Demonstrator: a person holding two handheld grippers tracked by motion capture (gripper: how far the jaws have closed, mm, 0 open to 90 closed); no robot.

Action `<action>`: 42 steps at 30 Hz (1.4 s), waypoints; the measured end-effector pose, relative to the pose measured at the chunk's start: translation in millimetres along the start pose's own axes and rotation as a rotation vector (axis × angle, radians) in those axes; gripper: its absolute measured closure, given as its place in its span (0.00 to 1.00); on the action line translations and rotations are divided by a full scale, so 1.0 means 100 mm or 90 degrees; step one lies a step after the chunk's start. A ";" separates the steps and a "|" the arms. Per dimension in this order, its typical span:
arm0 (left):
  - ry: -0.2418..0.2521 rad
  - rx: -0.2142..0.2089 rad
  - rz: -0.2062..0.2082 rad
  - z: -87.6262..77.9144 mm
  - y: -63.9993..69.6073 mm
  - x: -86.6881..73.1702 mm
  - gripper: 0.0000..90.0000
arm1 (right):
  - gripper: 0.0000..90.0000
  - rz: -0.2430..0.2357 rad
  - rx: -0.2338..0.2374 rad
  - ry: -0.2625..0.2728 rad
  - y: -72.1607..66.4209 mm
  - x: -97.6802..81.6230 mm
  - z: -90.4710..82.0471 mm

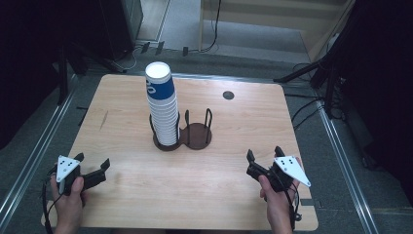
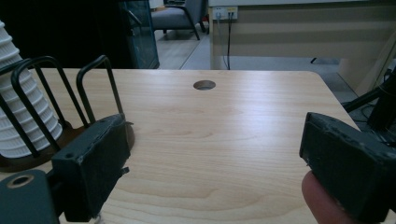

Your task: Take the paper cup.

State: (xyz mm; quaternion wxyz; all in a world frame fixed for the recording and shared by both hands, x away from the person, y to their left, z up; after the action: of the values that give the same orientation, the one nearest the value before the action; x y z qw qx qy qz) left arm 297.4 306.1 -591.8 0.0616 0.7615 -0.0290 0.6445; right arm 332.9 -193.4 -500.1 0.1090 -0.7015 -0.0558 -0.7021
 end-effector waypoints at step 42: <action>0.001 -0.004 -0.003 0.00 0.01 0.00 0.09 | 0.12 -0.006 0.132 0.024 -1.21 0.36 0.51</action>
State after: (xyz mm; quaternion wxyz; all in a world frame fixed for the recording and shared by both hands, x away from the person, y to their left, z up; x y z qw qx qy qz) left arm 297.2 305.3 -591.7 0.0657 0.7611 -0.0291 0.6446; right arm 354.9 -67.1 -455.0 0.1787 -0.6728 -0.1293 -0.7062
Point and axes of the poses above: each handheld gripper's, and its own axes: z roughly forward along the jaws, x roughly out of its top, y roughly to its right, the point moved 10 cm from there along z, roughly forward along the jaws, and after that the axes turned 15 degrees about y, right-handed, at the moved point
